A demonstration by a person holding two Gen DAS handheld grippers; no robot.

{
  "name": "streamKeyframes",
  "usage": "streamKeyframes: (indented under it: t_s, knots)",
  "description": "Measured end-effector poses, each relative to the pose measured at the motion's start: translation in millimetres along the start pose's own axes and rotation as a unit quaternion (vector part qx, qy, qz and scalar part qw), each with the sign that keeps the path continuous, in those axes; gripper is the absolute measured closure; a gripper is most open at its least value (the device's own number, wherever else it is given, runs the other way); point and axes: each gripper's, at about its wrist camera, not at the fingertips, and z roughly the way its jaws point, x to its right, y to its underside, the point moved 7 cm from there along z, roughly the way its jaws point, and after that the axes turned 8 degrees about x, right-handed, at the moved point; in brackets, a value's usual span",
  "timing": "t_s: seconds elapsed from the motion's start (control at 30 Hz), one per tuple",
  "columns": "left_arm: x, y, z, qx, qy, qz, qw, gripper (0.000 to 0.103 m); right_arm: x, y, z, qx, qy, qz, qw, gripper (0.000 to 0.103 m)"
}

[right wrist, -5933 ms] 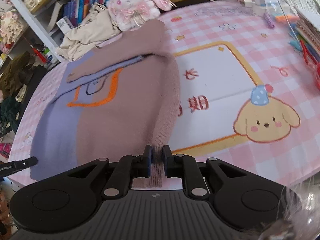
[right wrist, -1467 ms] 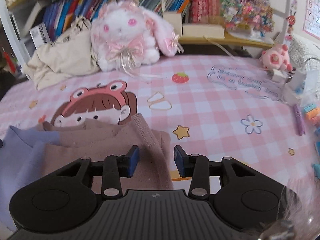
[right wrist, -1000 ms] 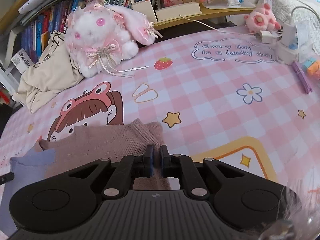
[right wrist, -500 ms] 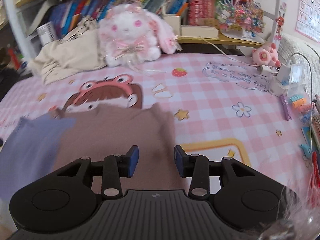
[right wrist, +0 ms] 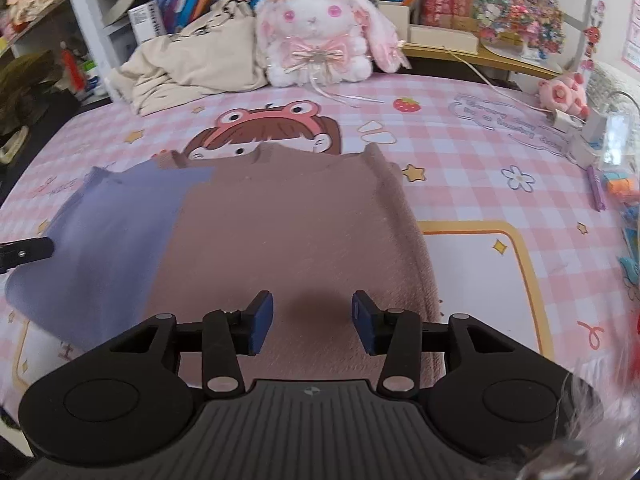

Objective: Fold clothes
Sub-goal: 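Press the folded sweater flat with both grippers, then grasp the lavender side edge with the left gripper while the right gripper grasps the mauve edge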

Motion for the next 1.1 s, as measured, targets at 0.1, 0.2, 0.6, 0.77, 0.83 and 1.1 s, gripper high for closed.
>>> streamKeyframes:
  t_s: [0.1, 0.2, 0.6, 0.77, 0.83, 1.1]
  knots:
    - [15.1, 7.2, -3.5, -0.004, -0.010, -0.006, 0.9999, 0.063, 1.4, 2.6, -2.0, -0.001, -0.021, -0.018, 1.000, 0.061]
    - [34.9, 14.3, -5.4, -0.009, -0.024, -0.014, 0.9996, 0.063, 8.4, 4.8, -4.7, -0.003, -0.037, -0.042, 0.998, 0.059]
    - [88.0, 58.8, -26.8, -0.016, -0.113, -0.062, 0.9915, 0.027, 33.5, 26.3, -17.9, -0.013, -0.122, -0.136, 0.983, 0.051]
    - [51.5, 68.4, -45.8, 0.012, -0.114, -0.231, 0.9662, 0.028, 36.1, 28.0, -24.2, -0.009, -0.141, -0.154, 0.978, 0.049]
    - [28.2, 71.9, -51.1, 0.036, -0.099, -0.315, 0.9432, 0.030, 38.8, 25.9, -26.0, -0.005, -0.139, -0.154, 0.978, 0.049]
    - [-44.3, 80.0, -39.4, 0.080, -0.112, -0.473, 0.8705, 0.040, 56.5, 19.3, -18.2, -0.012, -0.096, -0.123, 0.988, 0.051]
